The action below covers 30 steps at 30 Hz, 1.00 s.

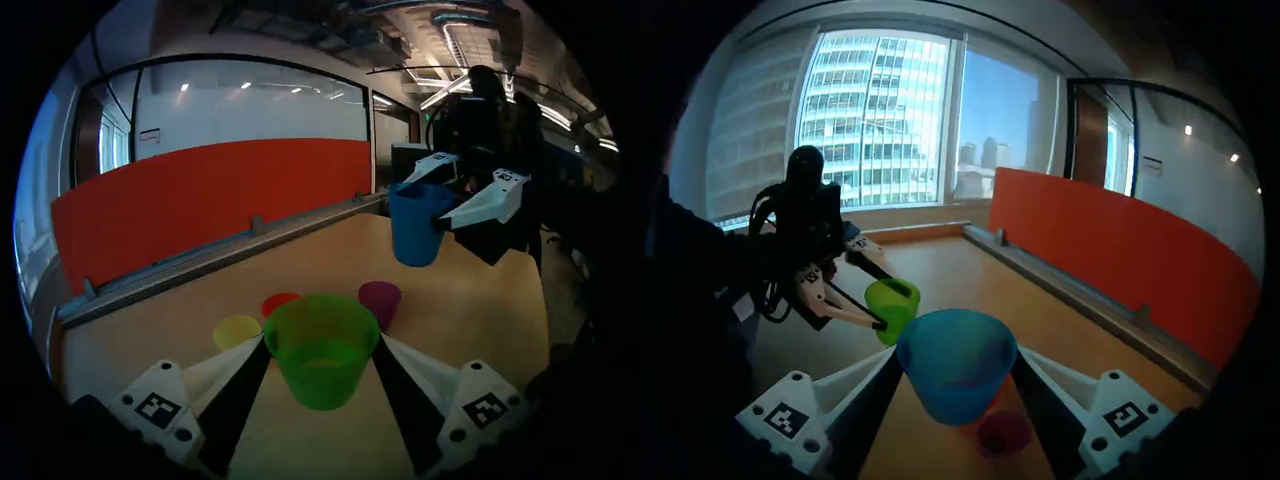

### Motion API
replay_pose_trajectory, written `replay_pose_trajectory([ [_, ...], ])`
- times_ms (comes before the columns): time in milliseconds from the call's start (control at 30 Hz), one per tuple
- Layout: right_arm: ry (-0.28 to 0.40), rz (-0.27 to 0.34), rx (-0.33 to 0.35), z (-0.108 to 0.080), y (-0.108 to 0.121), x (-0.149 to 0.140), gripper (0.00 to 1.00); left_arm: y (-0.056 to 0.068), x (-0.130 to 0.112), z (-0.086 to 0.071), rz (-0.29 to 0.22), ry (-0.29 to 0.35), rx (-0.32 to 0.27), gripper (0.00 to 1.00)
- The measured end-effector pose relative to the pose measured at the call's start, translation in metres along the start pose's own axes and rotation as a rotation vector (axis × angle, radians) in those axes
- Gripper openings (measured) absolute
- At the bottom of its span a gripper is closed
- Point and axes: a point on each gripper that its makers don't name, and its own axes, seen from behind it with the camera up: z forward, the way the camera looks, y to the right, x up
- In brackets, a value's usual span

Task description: Pour water

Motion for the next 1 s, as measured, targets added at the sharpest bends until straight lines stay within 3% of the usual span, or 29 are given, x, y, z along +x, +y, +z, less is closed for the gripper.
replay_pose_trajectory([
  [500, -0.088, -0.026, 0.043, 0.024, -0.012, -0.043, 0.93, 0.0, -0.036, 0.016, 0.025, -0.119, -0.02, 0.86],
  [1000, -0.159, -0.042, 0.076, 0.043, -0.023, -0.085, 0.93, 0.0, -0.071, 0.032, 0.019, -0.231, -0.044, 0.86],
])
